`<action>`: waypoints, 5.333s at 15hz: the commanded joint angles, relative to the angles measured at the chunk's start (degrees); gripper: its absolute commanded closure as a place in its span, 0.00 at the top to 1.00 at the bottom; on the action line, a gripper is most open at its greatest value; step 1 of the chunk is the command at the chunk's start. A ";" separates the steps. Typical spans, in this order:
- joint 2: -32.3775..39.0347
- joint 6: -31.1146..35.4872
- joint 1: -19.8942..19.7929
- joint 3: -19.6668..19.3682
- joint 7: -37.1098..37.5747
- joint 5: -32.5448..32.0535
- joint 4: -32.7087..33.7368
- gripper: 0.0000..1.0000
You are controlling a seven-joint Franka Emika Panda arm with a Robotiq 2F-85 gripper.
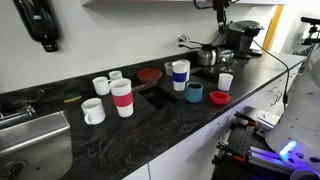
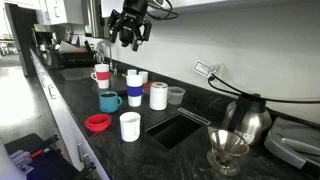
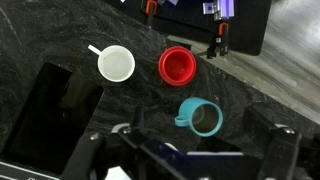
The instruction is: Move the blue mug cup to the right
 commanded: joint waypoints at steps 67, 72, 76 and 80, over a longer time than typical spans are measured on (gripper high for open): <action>5.57 25.87 -1.33 14.22 33.38 7.42 -25.37 1.00; 5.93 26.13 -1.27 14.28 33.38 7.50 -25.39 1.00; 7.30 28.44 -1.57 14.39 36.41 7.51 -24.71 1.00; 9.47 33.11 -1.91 14.48 41.97 7.23 -23.60 1.00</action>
